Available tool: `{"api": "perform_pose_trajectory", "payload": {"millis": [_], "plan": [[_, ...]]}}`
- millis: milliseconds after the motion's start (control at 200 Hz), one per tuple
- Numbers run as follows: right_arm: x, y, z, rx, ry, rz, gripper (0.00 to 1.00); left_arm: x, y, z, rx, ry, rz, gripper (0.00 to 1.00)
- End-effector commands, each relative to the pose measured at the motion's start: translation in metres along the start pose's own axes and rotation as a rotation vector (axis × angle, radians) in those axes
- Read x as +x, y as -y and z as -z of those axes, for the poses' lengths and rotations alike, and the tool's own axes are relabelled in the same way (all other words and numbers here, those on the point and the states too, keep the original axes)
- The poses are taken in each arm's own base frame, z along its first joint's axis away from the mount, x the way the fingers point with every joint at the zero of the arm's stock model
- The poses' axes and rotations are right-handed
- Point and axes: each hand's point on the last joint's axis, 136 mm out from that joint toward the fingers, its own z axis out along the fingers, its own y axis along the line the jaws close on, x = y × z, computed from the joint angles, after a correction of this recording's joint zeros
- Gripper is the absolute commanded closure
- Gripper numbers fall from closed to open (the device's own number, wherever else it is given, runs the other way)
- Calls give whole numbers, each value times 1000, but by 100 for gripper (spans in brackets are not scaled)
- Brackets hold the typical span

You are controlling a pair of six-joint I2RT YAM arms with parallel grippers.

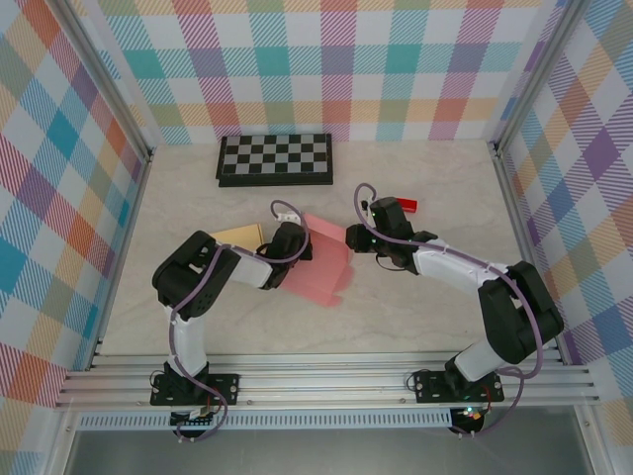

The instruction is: Fold the paper box

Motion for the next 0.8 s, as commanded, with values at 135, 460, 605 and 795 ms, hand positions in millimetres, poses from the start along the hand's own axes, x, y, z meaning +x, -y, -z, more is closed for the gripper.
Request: {"api": "perform_pose_trajectory", "payload": {"millis": [135,460,605,795], "plan": [[68,34,-7,117,-232,-20,76,2,-44,-5,-234,-11,112,92],[68,34,-8,121,-232,-19,76,14,-40,-6,-146,-92,148,70],[65,35,-11,126,-232,-5,76,9,-28,7,-67,-100,118,60],[61,36,-11,138,-229,16,77,-3,-30,42,-56,-95,84,55]]}}
